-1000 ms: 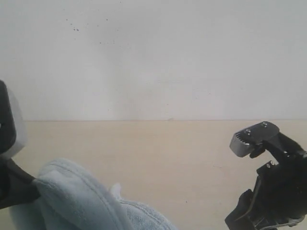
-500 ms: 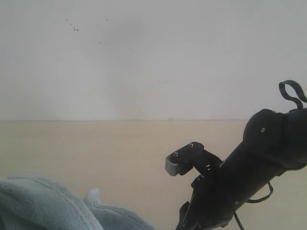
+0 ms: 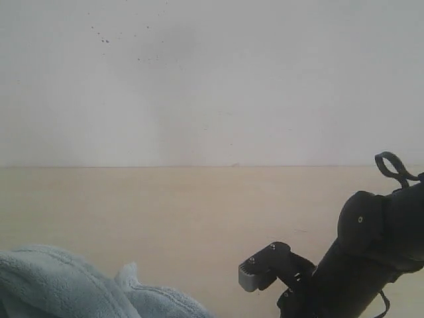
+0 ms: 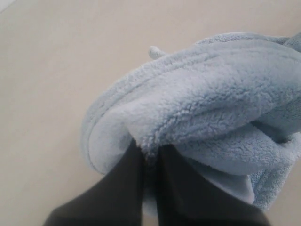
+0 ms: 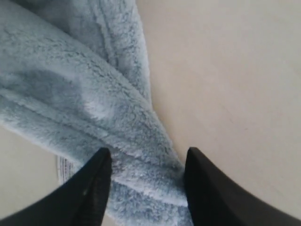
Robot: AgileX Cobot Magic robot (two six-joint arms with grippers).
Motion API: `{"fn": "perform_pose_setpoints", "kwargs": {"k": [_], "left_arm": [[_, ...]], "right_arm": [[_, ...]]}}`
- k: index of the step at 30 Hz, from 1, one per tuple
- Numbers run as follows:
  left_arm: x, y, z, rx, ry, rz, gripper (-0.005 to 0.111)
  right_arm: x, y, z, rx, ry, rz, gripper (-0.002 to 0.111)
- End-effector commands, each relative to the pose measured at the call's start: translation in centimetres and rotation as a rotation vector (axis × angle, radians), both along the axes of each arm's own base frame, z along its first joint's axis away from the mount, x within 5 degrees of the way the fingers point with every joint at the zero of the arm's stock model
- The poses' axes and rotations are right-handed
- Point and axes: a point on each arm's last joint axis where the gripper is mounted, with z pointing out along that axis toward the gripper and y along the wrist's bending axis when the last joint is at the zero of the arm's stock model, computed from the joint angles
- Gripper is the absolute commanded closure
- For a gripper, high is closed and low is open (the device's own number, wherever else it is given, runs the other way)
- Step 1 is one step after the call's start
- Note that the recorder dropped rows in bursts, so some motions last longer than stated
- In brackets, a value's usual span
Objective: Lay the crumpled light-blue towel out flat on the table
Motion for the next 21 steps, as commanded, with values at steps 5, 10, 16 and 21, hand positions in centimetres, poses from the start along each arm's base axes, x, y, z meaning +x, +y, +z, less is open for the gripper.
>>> {"fn": "perform_pose_setpoints", "kwargs": {"k": [5, 10, 16, 21], "left_arm": [[0.0, 0.0, 0.1, -0.021, -0.018, 0.001, 0.103], [0.1, -0.1, 0.2, -0.024, -0.03, -0.003, 0.103], [0.1, -0.1, 0.2, -0.021, -0.033, -0.003, 0.103], [0.1, -0.1, 0.2, -0.021, -0.033, -0.003, 0.103]], "right_arm": [[-2.9, -1.3, -0.7, -0.025, 0.097, 0.014, 0.072], [-5.2, -2.1, 0.9, 0.025, 0.12, -0.014, 0.073], [-8.0, -3.6, 4.4, 0.095, 0.05, -0.041, 0.073], [-9.5, -4.3, 8.0, 0.187, -0.069, -0.055, 0.073]]}}
